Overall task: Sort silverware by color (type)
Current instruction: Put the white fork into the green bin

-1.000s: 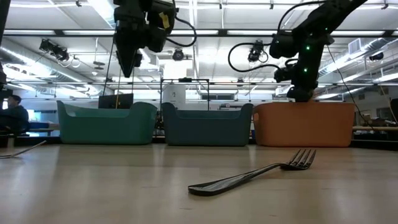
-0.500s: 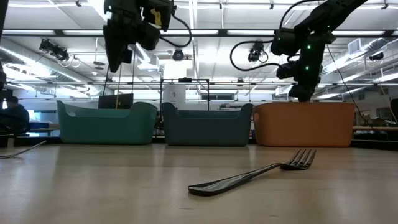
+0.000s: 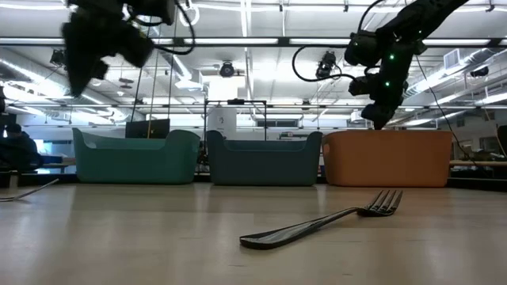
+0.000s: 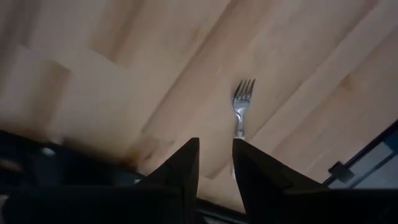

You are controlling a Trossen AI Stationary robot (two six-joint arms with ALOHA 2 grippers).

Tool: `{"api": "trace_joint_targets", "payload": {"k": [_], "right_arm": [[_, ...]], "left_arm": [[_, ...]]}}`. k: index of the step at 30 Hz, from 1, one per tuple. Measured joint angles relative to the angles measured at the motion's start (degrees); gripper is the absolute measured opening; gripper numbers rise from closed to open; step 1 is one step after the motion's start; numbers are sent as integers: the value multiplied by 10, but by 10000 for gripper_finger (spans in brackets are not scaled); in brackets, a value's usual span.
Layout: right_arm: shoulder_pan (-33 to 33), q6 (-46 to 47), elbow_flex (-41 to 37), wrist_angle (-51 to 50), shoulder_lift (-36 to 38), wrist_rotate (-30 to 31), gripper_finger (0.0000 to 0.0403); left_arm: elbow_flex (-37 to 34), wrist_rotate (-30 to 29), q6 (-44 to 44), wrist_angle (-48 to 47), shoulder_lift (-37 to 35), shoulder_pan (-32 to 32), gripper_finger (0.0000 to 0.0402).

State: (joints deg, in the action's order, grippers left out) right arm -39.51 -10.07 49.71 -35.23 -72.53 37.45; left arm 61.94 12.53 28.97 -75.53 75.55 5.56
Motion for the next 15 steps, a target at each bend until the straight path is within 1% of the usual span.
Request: {"api": "trace_joint_targets", "payload": {"k": [5,9,15], "right_arm": [[0,0,0,45,0,-1,126],[0,-1,0,73,0,-2,126],[0,-2,0,78,0,-3,126]], "left_arm": [[-71,-1,118,64,-34,-72,105],[-120,-7,177,124,-37,-123,105],[-191,-12,271,214,-36,-185,105]]}}
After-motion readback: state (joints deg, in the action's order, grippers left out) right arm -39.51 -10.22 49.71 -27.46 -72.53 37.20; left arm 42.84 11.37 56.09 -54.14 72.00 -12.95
